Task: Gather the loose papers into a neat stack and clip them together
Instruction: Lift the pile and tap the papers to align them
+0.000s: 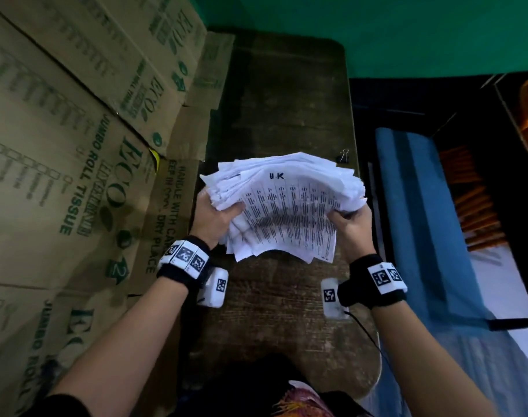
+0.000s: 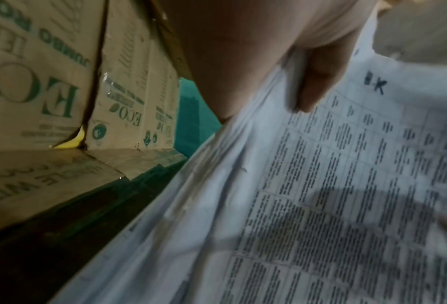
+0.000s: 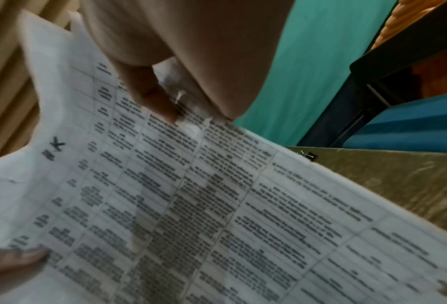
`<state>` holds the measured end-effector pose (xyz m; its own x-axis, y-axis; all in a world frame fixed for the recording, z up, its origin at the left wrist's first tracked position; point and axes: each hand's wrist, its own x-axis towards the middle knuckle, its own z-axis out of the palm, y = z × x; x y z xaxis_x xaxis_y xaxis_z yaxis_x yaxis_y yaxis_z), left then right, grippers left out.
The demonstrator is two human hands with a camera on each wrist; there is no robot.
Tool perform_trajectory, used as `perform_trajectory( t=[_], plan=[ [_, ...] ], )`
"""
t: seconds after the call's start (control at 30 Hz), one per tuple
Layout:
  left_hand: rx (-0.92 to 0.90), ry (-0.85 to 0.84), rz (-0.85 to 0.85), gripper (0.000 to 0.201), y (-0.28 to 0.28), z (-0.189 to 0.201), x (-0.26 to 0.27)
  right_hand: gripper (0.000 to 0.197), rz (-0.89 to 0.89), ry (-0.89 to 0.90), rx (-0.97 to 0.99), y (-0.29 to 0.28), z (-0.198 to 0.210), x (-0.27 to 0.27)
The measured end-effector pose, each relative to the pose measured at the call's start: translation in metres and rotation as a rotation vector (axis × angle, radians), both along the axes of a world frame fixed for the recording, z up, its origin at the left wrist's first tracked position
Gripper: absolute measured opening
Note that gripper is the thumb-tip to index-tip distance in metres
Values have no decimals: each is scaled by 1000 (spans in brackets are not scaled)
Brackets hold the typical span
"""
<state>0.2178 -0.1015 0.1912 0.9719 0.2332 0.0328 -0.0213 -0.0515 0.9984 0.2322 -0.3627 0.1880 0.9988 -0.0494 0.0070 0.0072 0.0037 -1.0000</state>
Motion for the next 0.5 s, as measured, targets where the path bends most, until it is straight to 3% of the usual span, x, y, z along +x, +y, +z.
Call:
perform_trajectory(
  t=[0.2, 0.33, 0.5],
  plan=[
    [-85, 15, 128, 30, -20, 1, -3, 26, -9, 49, -169, 13, 3, -5],
    [-122, -85, 137, 39, -19, 13, -4, 35, -134, -5, -82, 20, 19, -9],
    [-75, -143, -6, 51, -5, 4, -15, 65, 9, 46, 36, -5, -2, -22]
  ],
)
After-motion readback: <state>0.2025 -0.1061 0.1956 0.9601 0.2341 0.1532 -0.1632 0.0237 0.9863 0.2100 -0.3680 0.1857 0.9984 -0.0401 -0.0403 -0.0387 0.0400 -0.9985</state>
